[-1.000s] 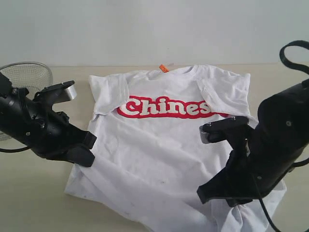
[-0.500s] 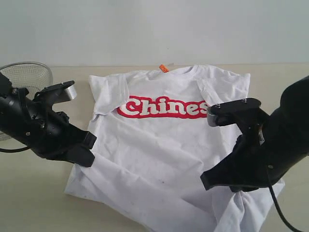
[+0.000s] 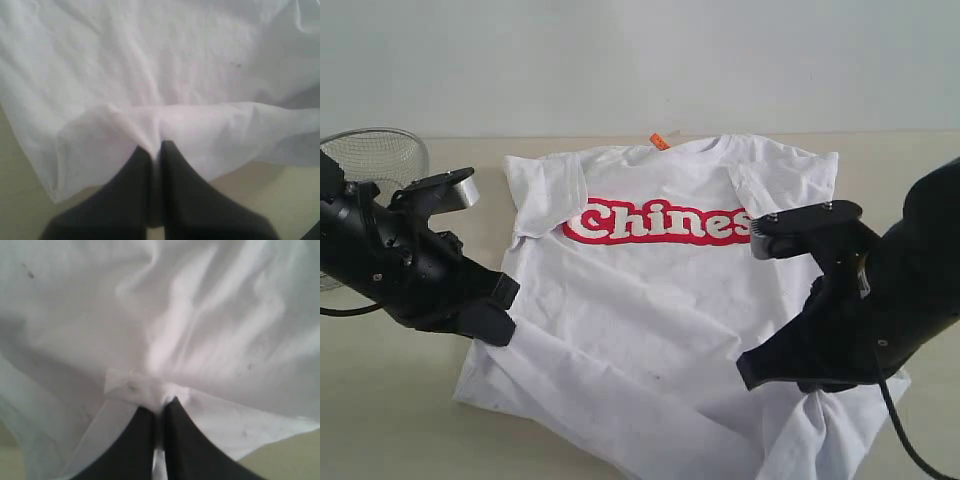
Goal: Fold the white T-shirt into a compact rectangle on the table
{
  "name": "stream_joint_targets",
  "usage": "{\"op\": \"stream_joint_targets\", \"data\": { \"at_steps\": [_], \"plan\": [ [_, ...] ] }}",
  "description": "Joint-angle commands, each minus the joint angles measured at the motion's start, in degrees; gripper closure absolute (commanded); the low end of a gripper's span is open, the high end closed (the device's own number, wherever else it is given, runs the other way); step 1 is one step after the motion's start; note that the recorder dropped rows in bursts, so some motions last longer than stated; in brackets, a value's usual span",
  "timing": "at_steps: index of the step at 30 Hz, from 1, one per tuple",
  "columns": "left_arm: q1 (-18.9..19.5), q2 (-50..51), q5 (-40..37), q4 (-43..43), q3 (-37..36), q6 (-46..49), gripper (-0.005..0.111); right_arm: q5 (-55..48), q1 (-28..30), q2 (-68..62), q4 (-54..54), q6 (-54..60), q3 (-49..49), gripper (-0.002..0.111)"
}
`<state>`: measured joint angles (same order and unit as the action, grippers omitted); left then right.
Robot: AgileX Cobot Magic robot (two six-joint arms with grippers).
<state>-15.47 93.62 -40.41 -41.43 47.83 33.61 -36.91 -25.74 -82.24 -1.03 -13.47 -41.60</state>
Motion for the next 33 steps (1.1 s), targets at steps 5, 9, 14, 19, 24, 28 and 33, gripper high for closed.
{"op": "stream_joint_targets", "data": {
  "at_steps": [5,9,14,19,24,28,33],
  "plan": [
    [0.07,-0.12,-0.38,0.54,0.11,-0.2,0.102,0.69,0.2,1.72,-5.8,-2.25,-1.0,0.109],
    [0.07,-0.12,-0.38,0.55,0.11,-0.43,0.102,-1.49,-0.59,1.61,-3.68,3.84,-1.0,0.109],
    [0.07,-0.12,-0.38,0.55,0.11,-0.43,0.102,0.09,0.85,1.73,5.07,9.81,-1.15,0.109],
    [0.07,-0.12,-0.38,0.55,0.11,-0.43,0.102,-0.79,0.17,1.73,-0.08,5.69,-1.17,0.109],
    [0.07,-0.12,-0.52,0.71,0.24,-0.4,0.102,3.81,1.94,1.73,12.43,15.63,-1.36,0.109],
    [0.07,-0.12,-0.03,1.02,0.24,-0.4,0.102,-0.78,4.77,1.73,8.22,11.77,-1.04,0.109],
    [0.07,-0.12,-0.04,1.02,0.24,-0.4,0.102,3.54,5.17,6.27,-2.82,-1.89,-0.88,0.109]
  ]
}}
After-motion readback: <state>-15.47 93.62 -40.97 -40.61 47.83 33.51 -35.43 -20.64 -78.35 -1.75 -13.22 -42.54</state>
